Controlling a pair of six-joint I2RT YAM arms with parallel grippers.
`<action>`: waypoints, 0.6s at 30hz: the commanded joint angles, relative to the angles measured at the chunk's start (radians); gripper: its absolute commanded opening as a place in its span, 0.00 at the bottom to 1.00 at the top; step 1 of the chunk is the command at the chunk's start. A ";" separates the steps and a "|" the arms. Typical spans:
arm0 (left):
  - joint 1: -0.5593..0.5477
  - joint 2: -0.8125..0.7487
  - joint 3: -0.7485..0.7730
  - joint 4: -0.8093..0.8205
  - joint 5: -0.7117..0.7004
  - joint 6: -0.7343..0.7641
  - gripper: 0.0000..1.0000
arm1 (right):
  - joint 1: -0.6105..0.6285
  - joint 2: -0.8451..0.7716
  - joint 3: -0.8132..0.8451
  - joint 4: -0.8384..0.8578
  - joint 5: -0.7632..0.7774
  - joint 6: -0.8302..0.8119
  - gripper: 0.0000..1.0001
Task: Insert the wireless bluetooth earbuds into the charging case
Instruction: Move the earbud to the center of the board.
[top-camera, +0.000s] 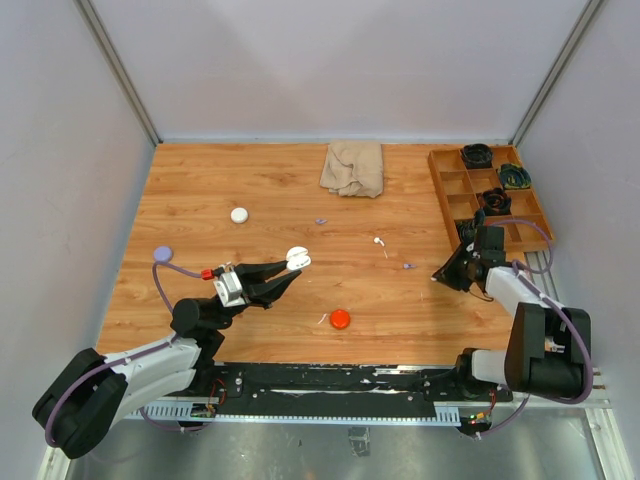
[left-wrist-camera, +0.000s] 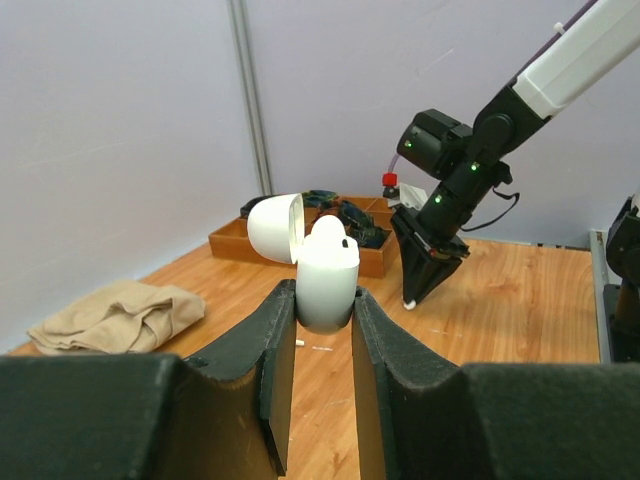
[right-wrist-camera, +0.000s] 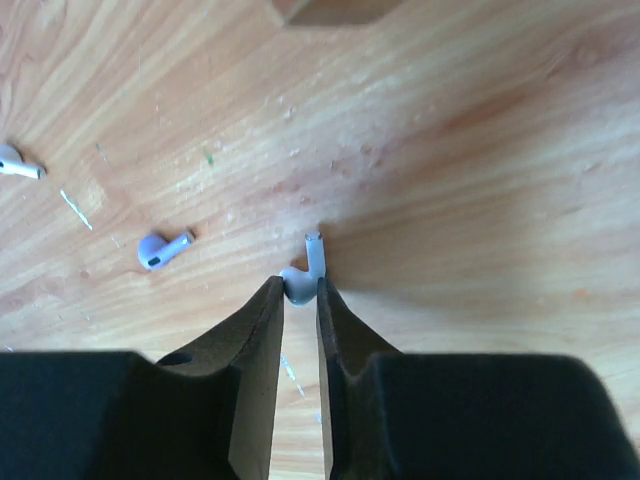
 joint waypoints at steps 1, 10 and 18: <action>0.003 -0.013 -0.046 0.016 0.004 0.001 0.00 | 0.083 -0.053 -0.021 -0.099 0.062 0.049 0.21; 0.003 -0.014 -0.044 0.009 0.004 0.003 0.00 | 0.169 -0.035 0.065 -0.191 0.082 -0.044 0.34; 0.003 -0.014 -0.043 0.009 0.008 0.001 0.00 | 0.179 -0.054 0.224 -0.277 0.122 -0.234 0.43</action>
